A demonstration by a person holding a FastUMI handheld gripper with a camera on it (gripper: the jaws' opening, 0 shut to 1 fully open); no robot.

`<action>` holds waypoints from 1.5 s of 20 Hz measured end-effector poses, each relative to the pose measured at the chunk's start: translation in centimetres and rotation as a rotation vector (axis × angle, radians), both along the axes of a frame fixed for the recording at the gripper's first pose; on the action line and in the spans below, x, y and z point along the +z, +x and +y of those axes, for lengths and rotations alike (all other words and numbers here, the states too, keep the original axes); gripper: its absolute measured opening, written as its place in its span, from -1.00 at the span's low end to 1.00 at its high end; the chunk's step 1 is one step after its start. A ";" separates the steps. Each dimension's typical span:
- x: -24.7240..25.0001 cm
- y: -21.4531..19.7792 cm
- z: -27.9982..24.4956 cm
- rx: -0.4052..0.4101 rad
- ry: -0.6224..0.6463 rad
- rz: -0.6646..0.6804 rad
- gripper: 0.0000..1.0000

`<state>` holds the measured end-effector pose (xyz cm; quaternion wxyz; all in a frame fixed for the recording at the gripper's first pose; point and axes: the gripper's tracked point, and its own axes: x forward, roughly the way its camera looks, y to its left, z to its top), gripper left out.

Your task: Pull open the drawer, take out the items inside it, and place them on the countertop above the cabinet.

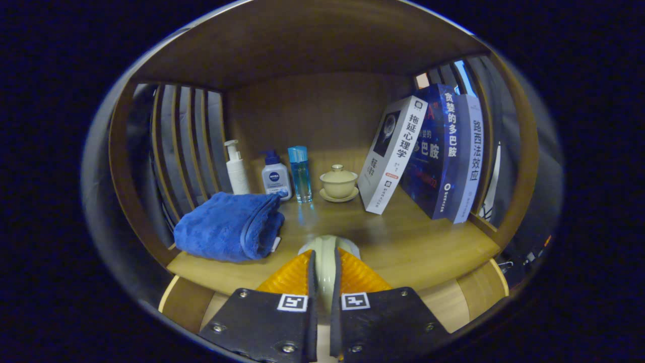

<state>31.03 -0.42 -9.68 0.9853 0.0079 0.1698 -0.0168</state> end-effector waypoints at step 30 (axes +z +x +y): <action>6.9 -9.7 5.3 0.151 -0.138 -0.257 0.94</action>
